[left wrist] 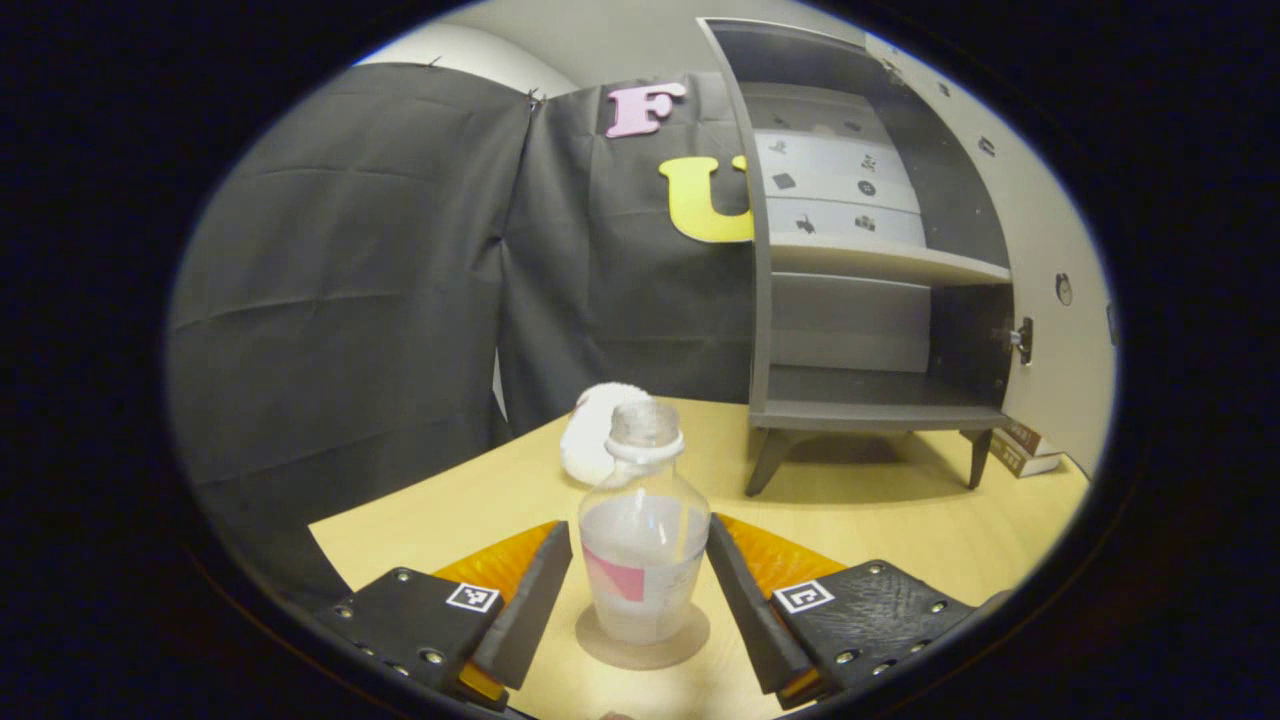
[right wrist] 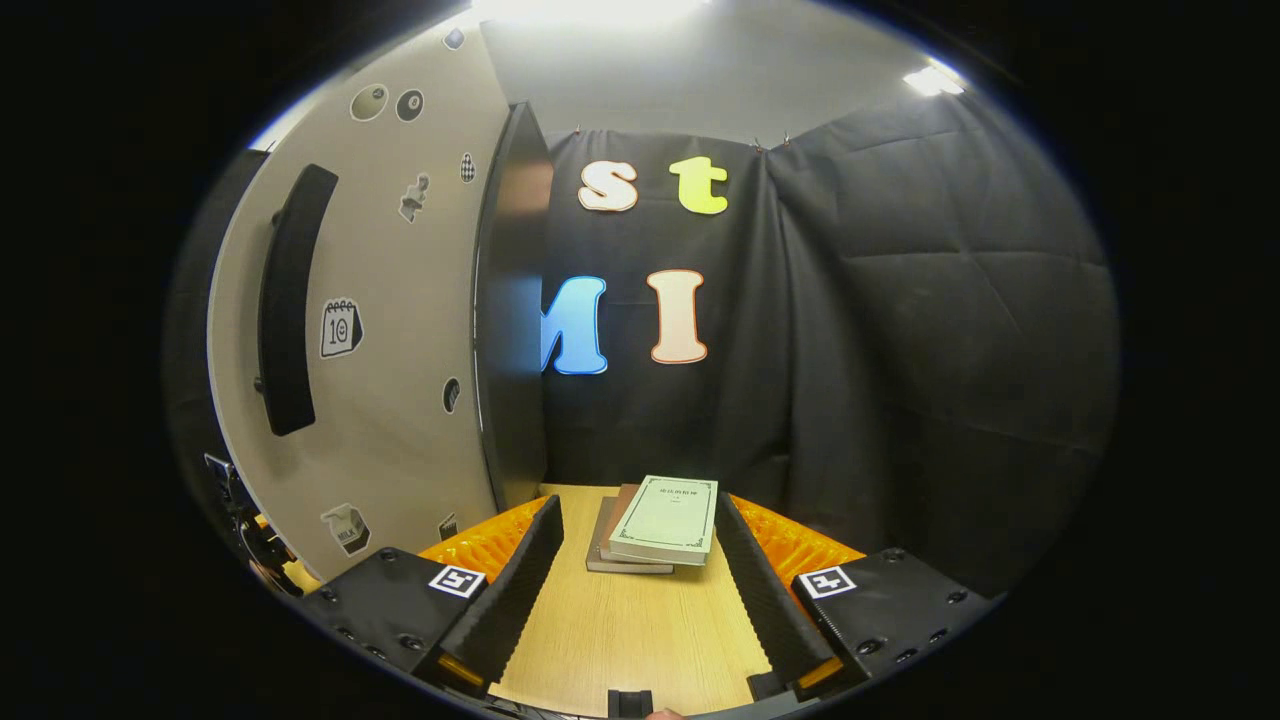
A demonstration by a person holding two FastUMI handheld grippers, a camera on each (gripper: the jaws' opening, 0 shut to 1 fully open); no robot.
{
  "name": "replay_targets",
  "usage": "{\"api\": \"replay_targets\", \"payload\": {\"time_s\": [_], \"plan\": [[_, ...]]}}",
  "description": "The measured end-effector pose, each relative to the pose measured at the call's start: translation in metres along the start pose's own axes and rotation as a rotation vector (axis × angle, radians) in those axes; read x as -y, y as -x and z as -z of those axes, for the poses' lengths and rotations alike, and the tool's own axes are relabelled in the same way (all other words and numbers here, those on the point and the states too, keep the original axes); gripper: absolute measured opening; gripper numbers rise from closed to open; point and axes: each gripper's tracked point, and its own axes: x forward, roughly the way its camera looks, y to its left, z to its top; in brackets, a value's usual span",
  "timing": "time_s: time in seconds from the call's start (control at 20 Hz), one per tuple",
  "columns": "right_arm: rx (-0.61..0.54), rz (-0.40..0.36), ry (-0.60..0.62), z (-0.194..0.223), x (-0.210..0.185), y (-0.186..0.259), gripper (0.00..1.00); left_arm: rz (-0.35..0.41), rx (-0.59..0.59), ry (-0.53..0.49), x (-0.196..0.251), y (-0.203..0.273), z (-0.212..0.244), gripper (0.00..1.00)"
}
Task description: Open the cabinet door with the right hand, grasp the bottle in the cabinet with the left hand and place it on the coaster, then close the cabinet door with the right hand.
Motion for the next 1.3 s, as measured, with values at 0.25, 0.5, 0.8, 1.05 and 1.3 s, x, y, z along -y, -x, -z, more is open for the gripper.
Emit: {"api": "replay_targets", "payload": {"time_s": [0.25, 0.5, 0.8, 1.05, 1.3], "plan": [[0.027, -0.032, -0.051, -0.010, 0.000, -0.003, 0.96, 0.005, 0.051, -0.018, 0.001, 0.023, -0.049, 0.82], [0.050, -0.106, -0.115, -0.021, -0.009, -0.010, 0.93, 0.007, 0.114, -0.044, 0.006, 0.059, -0.116, 0.82], [0.100, -0.166, -0.147, -0.041, -0.020, -0.022, 0.98, 0.046, 0.209, -0.061, 0.023, 0.097, -0.178, 0.82], [0.112, -0.206, -0.156, -0.057, -0.046, -0.034, 0.98, 0.095, 0.223, -0.044, 0.036, 0.102, -0.186, 0.82], [0.141, -0.177, -0.124, -0.080, -0.069, -0.033, 0.98, 0.164, 0.233, -0.034, 0.033, 0.090, -0.193, 0.84]]}}
